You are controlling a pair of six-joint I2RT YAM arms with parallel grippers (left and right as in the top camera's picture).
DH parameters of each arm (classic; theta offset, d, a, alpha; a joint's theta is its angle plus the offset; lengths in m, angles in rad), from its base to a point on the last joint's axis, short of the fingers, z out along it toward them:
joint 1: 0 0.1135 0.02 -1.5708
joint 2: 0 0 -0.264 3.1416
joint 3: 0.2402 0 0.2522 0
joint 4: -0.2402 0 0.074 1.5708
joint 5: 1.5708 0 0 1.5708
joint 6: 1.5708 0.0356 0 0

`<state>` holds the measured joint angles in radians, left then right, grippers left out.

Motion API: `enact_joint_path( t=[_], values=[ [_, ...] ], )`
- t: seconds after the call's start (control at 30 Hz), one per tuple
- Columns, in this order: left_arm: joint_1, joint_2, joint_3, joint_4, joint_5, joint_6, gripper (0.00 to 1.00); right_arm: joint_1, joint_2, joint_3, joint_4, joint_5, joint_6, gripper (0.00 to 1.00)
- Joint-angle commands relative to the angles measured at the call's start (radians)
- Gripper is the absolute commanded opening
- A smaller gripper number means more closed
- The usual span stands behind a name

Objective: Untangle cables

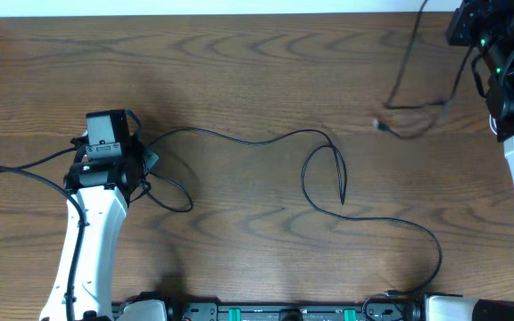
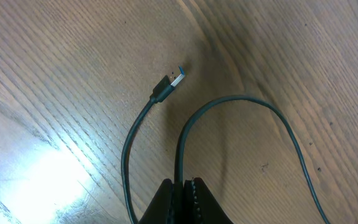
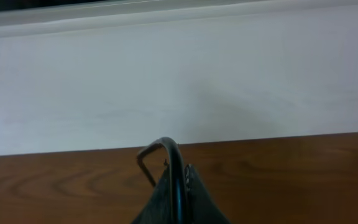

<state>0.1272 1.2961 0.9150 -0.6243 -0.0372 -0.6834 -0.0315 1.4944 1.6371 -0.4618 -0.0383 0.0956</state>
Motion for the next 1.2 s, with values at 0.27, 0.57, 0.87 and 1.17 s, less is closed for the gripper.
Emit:
enact_joint_path(
  t=[0.27, 0.57, 0.87, 1.17],
  values=[
    [0.000, 0.004, -0.014, -0.015, -0.024, -0.005, 0.09, -0.049, 0.316, 0.018, 0.114, 0.073, 0.052, 0.01],
    [0.000, 0.004, -0.014, -0.020, -0.024, -0.006, 0.09, -0.074, 0.576, 0.018, 0.269, 0.073, 0.061, 0.01],
    [0.000, 0.004, -0.014, -0.027, -0.024, -0.006, 0.09, -0.079, 0.669, 0.018, 0.328, 0.135, 0.061, 0.78],
    [0.000, 0.004, -0.014, 0.007, 0.109, 0.076, 0.08, -0.078, 0.406, 0.018, 0.154, 0.206, 0.081, 0.99]
  ],
)
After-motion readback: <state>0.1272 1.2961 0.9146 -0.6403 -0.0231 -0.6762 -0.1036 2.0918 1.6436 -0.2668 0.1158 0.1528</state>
